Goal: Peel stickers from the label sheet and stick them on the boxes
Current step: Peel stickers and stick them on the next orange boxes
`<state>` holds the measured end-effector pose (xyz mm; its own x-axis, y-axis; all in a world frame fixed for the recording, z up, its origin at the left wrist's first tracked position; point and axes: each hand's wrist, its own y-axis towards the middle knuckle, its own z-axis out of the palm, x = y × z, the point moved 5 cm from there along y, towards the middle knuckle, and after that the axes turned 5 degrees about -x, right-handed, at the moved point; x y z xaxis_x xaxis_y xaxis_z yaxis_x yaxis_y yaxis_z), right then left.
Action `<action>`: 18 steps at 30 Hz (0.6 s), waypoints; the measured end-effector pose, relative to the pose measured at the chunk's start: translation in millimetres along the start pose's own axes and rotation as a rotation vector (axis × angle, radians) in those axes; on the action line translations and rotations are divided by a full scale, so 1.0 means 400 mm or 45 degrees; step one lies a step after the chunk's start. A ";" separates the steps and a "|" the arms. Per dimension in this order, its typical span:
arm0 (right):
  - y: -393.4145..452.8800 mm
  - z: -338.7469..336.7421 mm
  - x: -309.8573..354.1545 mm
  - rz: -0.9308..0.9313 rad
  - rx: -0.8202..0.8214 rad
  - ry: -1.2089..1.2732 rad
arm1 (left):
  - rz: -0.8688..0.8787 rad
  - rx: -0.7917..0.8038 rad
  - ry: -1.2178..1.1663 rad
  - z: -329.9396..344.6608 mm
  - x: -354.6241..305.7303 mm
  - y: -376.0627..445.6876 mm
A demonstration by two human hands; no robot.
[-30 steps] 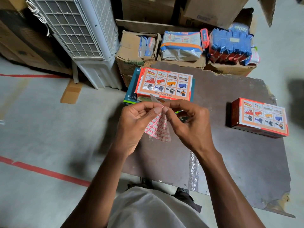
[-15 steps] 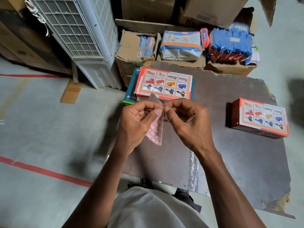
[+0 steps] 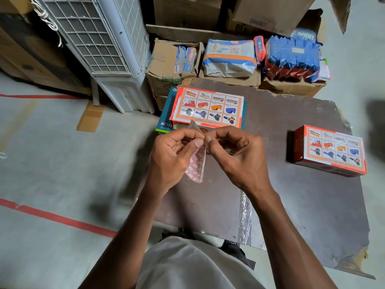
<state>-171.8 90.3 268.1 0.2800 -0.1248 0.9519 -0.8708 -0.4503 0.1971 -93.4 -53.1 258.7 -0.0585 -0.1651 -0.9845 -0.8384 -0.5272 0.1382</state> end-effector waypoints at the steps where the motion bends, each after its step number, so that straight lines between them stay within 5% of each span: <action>1: 0.000 0.001 0.002 -0.022 -0.012 -0.021 | 0.000 -0.002 0.002 0.000 0.001 0.000; 18: -0.013 -0.001 0.014 -0.018 -0.019 0.043 | -0.139 -0.011 -0.237 0.005 0.004 -0.010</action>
<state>-165.9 92.1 272.4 0.2788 -0.0881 0.9563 -0.8727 -0.4388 0.2140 -91.2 -49.6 256.3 -0.0677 0.0497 -0.9965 -0.8405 -0.5410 0.0301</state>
